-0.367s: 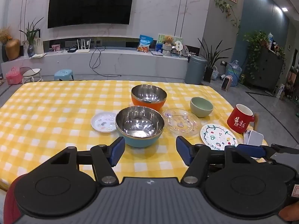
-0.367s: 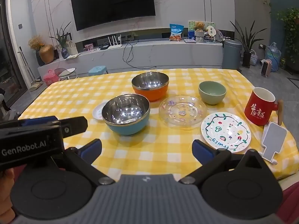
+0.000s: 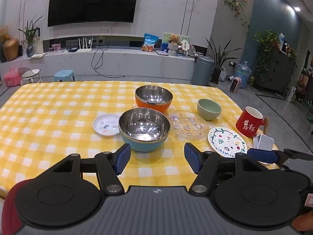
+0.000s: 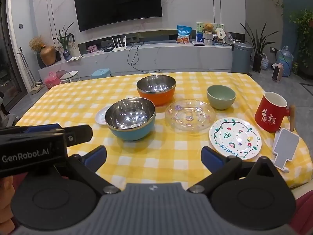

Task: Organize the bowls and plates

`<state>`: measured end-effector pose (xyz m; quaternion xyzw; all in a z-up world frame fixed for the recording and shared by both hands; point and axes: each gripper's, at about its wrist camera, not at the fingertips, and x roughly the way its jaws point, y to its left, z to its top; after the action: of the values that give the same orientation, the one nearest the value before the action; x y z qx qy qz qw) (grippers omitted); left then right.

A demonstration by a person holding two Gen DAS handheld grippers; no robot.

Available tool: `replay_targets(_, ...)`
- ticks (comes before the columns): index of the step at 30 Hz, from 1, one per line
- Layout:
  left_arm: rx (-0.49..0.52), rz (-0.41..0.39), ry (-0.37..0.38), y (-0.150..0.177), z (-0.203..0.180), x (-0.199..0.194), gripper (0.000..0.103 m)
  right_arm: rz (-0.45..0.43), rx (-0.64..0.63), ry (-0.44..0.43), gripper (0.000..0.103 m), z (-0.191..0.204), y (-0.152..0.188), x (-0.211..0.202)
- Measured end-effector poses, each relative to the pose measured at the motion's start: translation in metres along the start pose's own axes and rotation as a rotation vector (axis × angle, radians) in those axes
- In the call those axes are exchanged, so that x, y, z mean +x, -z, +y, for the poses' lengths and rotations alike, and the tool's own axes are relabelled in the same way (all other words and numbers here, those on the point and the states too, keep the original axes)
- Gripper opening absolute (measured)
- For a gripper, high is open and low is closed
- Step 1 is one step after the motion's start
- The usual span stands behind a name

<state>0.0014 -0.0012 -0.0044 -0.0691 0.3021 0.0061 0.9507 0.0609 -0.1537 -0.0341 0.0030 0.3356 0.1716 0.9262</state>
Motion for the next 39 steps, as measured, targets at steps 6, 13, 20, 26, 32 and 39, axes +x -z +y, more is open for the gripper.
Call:
replay_targets(6,0.003,-0.005,-0.001,-0.0018,0.0018,-0.0018,0.074,0.002,0.013,-0.010,0.100,-0.0038,-0.0017,-0.0043)
replay_targets(13,0.002,0.001,-0.006,-0.0021,0.0044,-0.0033,0.074,0.010,0.016,-0.006,0.100,-0.0050,-0.0005,-0.0029)
replay_targets(20,0.017,-0.005,-0.016,-0.0017,0.0018,-0.0024,0.074,0.011,0.016,-0.006,0.100,-0.0050,-0.0006,-0.0020)
replay_targets(26,0.019,-0.007,-0.017,-0.0015,0.0025,-0.0024,0.074,0.010,0.011,0.002,0.100,-0.0051,-0.0005,-0.0031)
replay_targets(32,0.020,-0.006,-0.018,-0.0022,0.0024,-0.0025,0.074,0.008,0.007,0.006,0.100,-0.0035,-0.0016,-0.0053)
replay_targets(39,0.020,-0.014,-0.018,-0.0020,0.0023,-0.0032,0.074,0.009,0.009,0.005,0.100,-0.0029,-0.0018,-0.0056)
